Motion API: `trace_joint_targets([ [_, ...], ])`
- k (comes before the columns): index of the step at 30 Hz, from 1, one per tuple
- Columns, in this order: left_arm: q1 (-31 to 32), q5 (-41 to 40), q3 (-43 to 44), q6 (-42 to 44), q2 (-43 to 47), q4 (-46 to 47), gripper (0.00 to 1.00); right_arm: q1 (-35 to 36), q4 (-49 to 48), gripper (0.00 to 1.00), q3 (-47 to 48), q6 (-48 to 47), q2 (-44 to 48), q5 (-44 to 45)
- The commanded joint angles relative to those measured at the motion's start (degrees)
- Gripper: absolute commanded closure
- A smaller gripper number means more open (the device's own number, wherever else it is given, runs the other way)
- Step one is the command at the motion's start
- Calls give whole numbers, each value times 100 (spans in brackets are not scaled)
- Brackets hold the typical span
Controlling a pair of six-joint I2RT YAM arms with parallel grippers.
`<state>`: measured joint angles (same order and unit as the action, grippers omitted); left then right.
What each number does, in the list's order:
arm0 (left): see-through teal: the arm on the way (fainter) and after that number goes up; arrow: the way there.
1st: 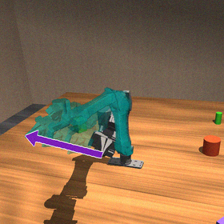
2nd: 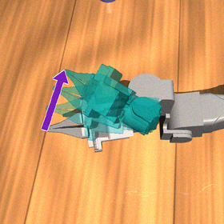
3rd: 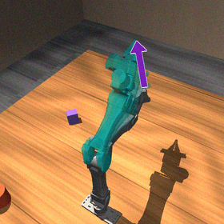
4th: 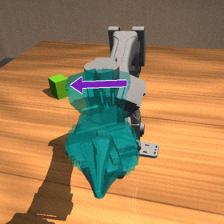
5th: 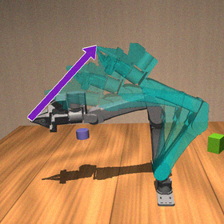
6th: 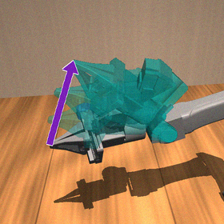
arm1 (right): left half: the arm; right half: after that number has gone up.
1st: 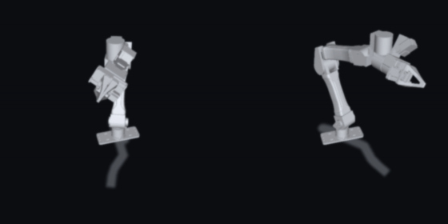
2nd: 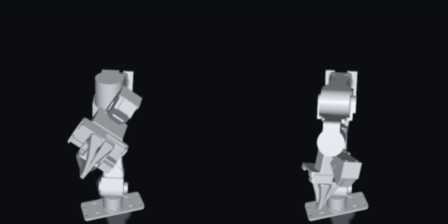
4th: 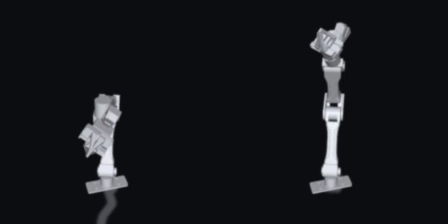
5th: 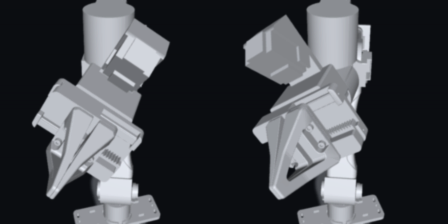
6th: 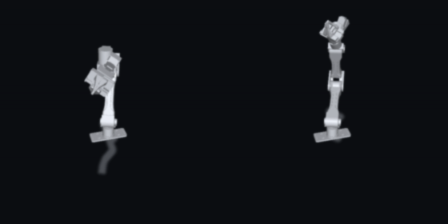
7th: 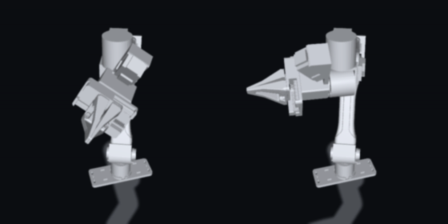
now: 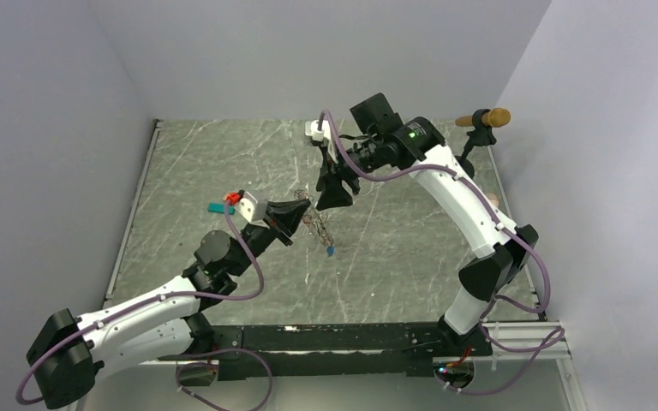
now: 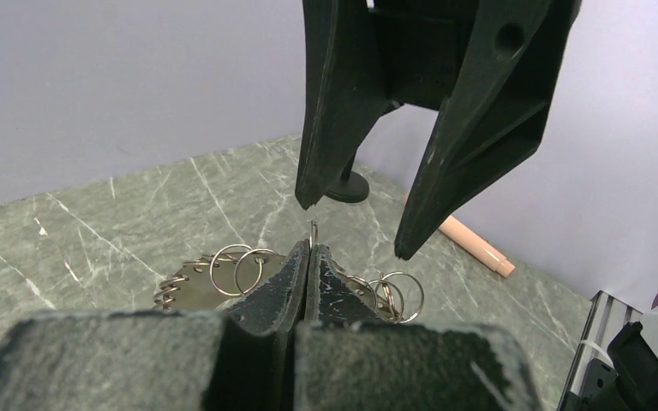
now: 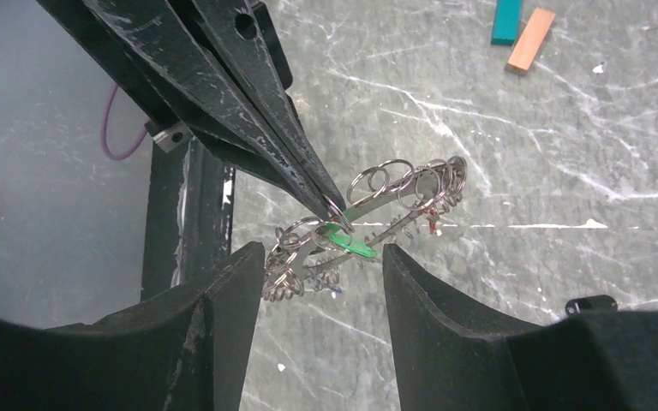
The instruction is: Put the keys on the keyring
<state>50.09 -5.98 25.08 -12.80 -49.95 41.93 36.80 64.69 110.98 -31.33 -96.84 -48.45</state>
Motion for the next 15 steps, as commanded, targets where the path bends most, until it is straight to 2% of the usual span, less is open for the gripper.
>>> trace_joint_targets([
  [1, 45, -58, 270, 93, 91, 425, 100, 22, -236, 44, -155, 184, 126, 141],
  [12, 45, 383, -105, 108, 105, 1328, 100, -220, -214, 59, -192, 125, 86, -660],
  [15, 50, 486, -98, 110, 91, 1387, 100, -233, -96, 60, -48, 40, 30, -837],
])
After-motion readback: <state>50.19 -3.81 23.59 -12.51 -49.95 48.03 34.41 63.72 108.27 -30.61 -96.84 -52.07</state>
